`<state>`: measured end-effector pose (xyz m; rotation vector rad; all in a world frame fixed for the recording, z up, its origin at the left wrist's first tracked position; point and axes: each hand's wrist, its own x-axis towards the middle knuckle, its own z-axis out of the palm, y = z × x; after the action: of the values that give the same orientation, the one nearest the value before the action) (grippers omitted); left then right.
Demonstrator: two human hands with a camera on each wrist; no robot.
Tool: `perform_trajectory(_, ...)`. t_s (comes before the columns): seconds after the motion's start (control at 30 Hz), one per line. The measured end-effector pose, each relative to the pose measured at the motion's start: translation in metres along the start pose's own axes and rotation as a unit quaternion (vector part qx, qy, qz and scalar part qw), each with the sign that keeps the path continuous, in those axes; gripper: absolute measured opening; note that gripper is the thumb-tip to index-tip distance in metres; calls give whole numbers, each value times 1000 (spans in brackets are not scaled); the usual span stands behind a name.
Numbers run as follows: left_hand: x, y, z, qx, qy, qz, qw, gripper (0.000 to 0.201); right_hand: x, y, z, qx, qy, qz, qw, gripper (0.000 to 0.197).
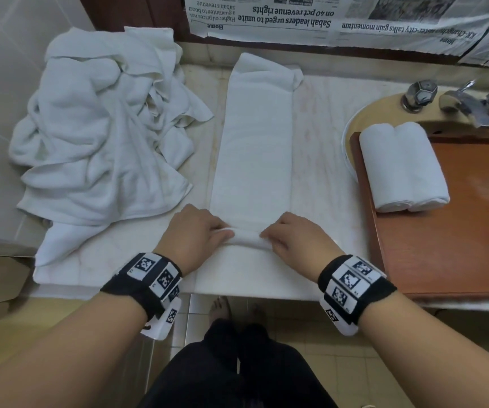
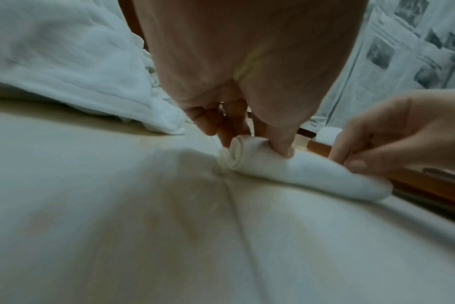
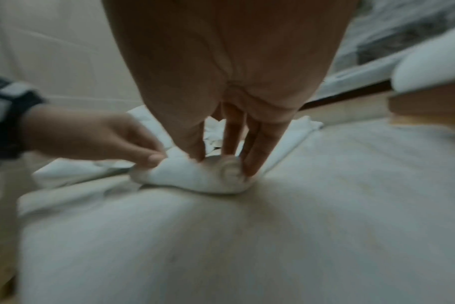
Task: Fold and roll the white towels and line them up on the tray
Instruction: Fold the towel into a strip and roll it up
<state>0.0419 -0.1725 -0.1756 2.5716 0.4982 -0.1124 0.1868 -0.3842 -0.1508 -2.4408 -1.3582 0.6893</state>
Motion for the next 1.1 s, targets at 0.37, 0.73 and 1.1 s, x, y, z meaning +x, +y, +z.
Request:
perform_trajectory(0.37,-4,30,10,145,99,33,984,23,19,-10,10,-142,40,19,989,13)
perform_trajectory(0.73,36,7,-16,89,-47,103,990,47,31,2,-11,-18,12,31,999,23)
perform_trajectory(1.1,59,22,-27,16,8,-15,1000,20,41,-17,6,-197,67,93,974,25)
